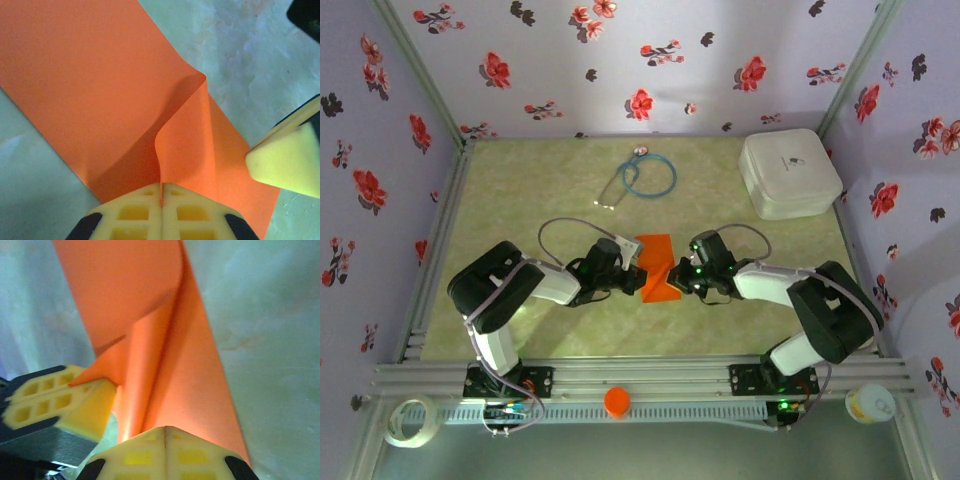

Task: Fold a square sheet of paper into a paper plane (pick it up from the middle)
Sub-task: Fold the triangle a second time at the center of the table.

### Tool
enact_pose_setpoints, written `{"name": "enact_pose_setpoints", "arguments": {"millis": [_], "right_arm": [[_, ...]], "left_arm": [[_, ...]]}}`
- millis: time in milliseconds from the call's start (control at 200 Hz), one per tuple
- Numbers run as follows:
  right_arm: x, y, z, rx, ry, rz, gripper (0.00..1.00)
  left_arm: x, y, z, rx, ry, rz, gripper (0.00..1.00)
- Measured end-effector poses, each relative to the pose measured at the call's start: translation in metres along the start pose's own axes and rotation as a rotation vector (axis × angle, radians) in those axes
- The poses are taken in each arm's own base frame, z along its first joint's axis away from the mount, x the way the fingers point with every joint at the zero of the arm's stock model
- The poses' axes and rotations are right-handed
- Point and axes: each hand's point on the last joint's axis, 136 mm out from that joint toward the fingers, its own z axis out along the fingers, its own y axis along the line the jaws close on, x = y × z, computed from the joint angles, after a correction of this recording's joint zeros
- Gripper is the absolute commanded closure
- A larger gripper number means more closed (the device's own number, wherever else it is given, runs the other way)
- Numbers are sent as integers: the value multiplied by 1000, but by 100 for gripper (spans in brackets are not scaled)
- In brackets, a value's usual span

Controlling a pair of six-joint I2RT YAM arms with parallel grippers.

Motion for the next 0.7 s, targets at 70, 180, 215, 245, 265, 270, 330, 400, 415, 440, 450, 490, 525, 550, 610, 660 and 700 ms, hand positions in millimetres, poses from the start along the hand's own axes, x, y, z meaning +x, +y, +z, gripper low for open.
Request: {"name": "enact_pose_setpoints", "arguments": {"millis": [70, 180, 215, 245, 265, 270, 330, 400, 415, 440, 450, 490, 525, 550, 610, 660, 700], "right_arm": [[-2, 7, 0, -23, -1, -8, 100], [-6, 18, 2, -63, 1, -20, 100], [-6, 21, 4, -77, 6, -21, 100], [-7, 23, 7, -85, 9, -21, 100], [-8, 24, 8, -89, 10, -18, 100], [-8, 25, 8, -91, 11, -18, 100], [-8, 28, 12, -104, 20, -16, 100], [-10, 31, 17, -116, 28, -11, 100], [-11, 33, 18, -120, 29, -12, 100], [-12, 34, 20, -123, 31, -9, 100], [-12, 34, 21, -125, 33, -7, 100], [-13, 36, 24, -131, 37, -6, 100], [-13, 35, 26, -132, 40, -3, 100], [-13, 35, 27, -132, 42, -1, 100], [-13, 32, 29, -124, 46, 6, 100], [-12, 28, 32, -115, 52, 12, 100], [-11, 25, 34, -108, 55, 17, 100]], "left_arm": [[0, 0, 0, 0, 0, 0, 100], [0, 0, 0, 0, 0, 0, 100], [0, 0, 0, 0, 0, 0, 100], [0, 0, 0, 0, 0, 0, 100], [0, 0, 0, 0, 0, 0, 100], [0, 0, 0, 0, 0, 0, 100], [0, 0, 0, 0, 0, 0, 100], [0, 0, 0, -1, 0, 0, 100], [0, 0, 0, 0, 0, 0, 100], [0, 0, 0, 0, 0, 0, 100], [0, 0, 0, -1, 0, 0, 100], [0, 0, 0, -1, 0, 0, 100], [0, 0, 0, -1, 0, 0, 100], [0, 0, 0, 0, 1, 0, 100], [0, 0, 0, -1, 1, 0, 100], [0, 0, 0, 0, 1, 0, 100], [0, 0, 0, -1, 1, 0, 100]]}}
